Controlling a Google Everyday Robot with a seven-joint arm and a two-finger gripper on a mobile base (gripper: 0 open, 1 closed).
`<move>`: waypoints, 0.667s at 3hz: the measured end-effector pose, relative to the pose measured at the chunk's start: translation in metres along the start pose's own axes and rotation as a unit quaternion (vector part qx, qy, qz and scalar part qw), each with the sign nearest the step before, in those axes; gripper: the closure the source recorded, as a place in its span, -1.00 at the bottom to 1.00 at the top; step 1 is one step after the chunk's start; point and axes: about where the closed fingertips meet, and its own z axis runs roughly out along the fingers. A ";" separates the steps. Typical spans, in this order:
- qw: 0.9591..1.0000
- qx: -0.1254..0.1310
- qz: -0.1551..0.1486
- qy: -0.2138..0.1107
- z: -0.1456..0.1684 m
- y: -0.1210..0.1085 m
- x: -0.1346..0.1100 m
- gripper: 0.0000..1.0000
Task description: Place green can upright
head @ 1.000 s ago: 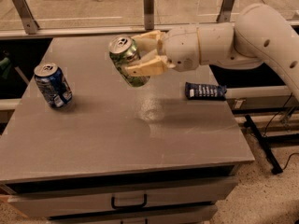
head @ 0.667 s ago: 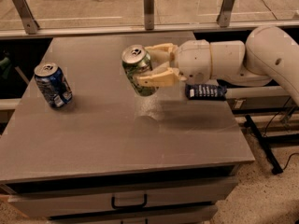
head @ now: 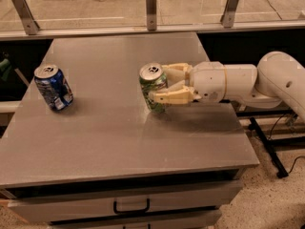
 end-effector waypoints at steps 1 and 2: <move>1.000 0.002 0.014 -0.004 -0.007 0.003 0.014 0.17; 1.000 0.007 0.022 -0.004 -0.013 0.006 0.021 -0.27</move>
Offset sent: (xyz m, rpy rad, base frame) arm -0.0053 -0.0284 -0.0315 0.0220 0.0576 -0.0419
